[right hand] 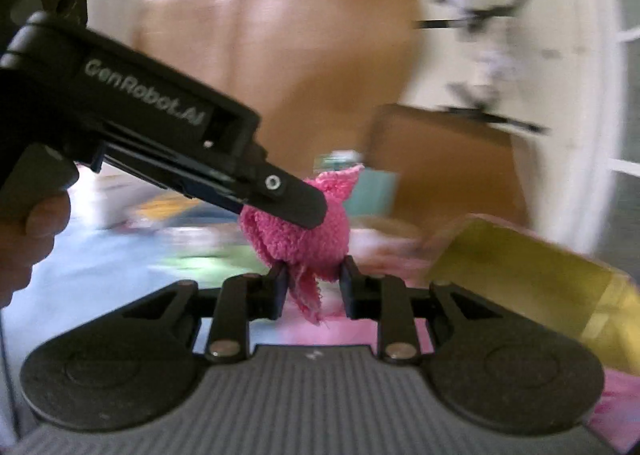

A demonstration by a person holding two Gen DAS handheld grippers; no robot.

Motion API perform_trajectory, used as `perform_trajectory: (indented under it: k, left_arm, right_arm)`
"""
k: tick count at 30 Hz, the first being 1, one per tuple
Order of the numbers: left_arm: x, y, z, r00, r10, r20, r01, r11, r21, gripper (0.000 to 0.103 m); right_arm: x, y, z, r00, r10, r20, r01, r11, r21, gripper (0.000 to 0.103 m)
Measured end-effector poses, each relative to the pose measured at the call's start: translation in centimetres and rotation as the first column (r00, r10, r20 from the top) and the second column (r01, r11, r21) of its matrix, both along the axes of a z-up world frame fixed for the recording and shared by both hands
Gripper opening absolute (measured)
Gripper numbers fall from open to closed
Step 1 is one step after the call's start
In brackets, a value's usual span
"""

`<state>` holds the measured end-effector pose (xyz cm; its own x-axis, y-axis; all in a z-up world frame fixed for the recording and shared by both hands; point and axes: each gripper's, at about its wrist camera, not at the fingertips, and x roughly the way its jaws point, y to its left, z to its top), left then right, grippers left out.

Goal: Organize soft objects
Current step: 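Grasp the pink plush toy with the left tool and drop it into the pink tin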

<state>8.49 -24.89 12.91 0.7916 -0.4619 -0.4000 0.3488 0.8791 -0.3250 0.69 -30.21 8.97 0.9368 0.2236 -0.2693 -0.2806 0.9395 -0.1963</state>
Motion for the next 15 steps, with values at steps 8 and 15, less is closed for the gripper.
perform_trajectory:
  k: [8,15]
  left_arm:
    - [5.5,-10.3,-1.5,0.994,-0.092,-0.057,0.094,0.995,0.038,0.071]
    - [2.8,-6.2,-2.2,0.998,0.016,-0.056,-0.015,1.0,0.011,0.081]
  right_arm:
    - [3.4,-8.8,-0.3,0.953,-0.298,-0.058,0.302,0.95,0.08,0.036]
    - [3.3,-9.8,-0.8,0.917,-0.398,-0.018,0.397,0.91,0.122,0.083]
